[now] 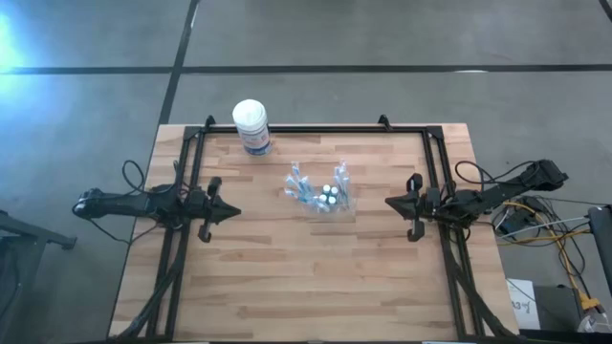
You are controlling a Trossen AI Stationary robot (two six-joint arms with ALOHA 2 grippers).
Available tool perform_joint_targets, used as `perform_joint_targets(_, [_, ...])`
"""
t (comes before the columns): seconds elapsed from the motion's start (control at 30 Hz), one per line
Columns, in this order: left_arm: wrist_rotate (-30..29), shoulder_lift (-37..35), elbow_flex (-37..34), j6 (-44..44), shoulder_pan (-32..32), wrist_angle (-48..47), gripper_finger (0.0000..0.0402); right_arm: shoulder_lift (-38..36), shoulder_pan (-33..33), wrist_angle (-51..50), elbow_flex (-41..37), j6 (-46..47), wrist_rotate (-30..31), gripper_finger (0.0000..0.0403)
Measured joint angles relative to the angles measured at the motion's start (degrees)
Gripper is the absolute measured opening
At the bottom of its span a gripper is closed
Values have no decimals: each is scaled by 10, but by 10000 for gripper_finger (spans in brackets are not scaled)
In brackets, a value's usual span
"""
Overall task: Pick & Place toothbrushing station
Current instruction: Return to Home Position
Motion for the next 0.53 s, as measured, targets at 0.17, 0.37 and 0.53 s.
perform_joint_targets(0.17, [0,0,0,0,0,0,13,0,0,0,0,0,0,8])
perform_joint_targets(0.37, [0,0,0,0,0,0,12,0,0,0,0,0,0,8])
perform_joint_targets(0.53, [0,0,0,0,0,0,10,0,0,0,0,0,0,8])
